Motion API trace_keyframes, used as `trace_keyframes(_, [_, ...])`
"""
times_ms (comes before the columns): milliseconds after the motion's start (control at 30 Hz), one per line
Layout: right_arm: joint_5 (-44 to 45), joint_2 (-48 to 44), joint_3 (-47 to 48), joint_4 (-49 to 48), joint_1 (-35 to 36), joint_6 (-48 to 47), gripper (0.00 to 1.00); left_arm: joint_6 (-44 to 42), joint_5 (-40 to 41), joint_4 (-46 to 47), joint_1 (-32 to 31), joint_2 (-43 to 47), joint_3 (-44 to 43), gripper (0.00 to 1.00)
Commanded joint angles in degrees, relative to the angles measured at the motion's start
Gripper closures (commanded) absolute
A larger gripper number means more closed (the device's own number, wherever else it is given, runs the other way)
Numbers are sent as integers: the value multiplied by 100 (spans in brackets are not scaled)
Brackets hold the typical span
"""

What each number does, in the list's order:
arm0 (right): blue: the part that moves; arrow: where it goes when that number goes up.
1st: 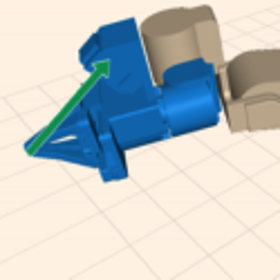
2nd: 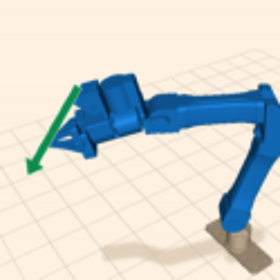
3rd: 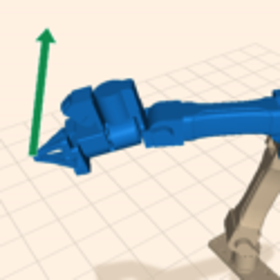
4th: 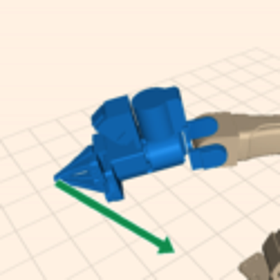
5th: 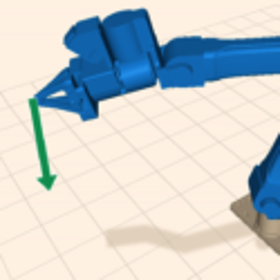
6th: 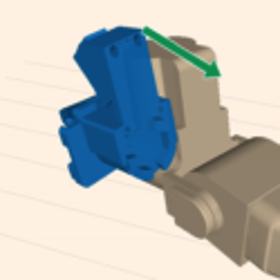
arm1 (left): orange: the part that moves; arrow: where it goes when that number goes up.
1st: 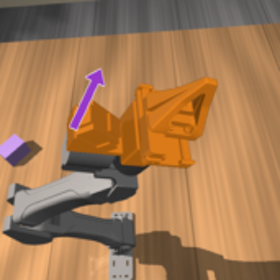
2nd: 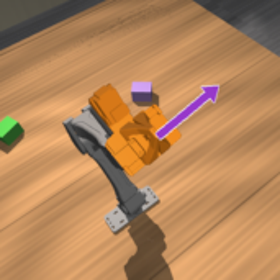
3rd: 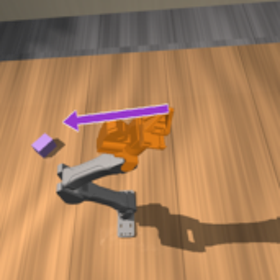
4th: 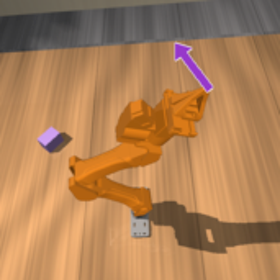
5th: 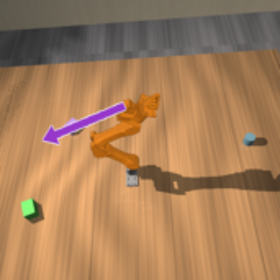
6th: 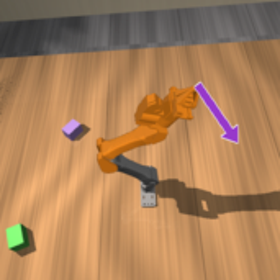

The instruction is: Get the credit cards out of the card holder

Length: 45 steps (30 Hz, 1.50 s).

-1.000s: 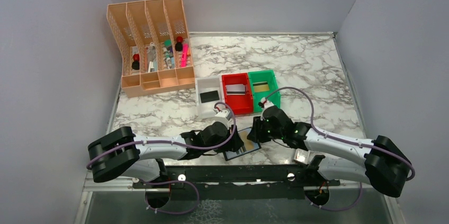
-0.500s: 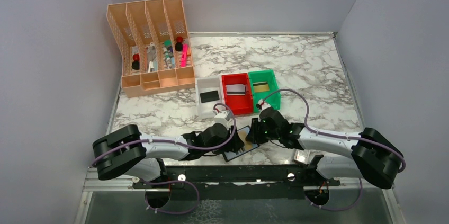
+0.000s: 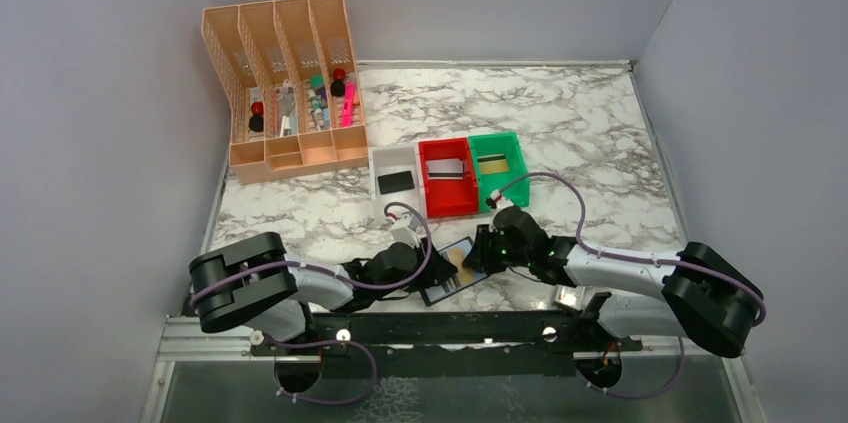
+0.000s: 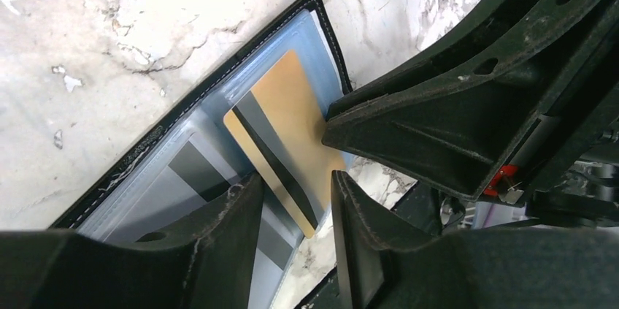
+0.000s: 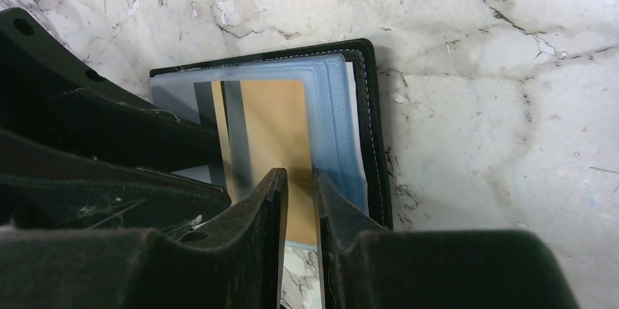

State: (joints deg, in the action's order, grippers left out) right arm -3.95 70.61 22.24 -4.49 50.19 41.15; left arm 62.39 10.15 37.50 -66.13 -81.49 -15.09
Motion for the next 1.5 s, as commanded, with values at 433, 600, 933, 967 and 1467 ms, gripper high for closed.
trace_keyframes(433, [-133,325,-214,339,25,30,75,328,161,525,-24,-128,600,76])
trace_keyframes(600, [-137,382,-194,323,25,16,75,337,192,612,-23,5,686,76])
trace_keyframes(933, [-161,434,-172,291,25,-1,75,223,162,683,-30,77,684,79])
trace_keyframes(967, [-159,436,-168,291,25,-1,75,210,140,693,-24,36,665,80])
trace_keyframes(1467, [-221,445,-193,243,25,6,75,183,-136,1286,-23,-503,494,82])
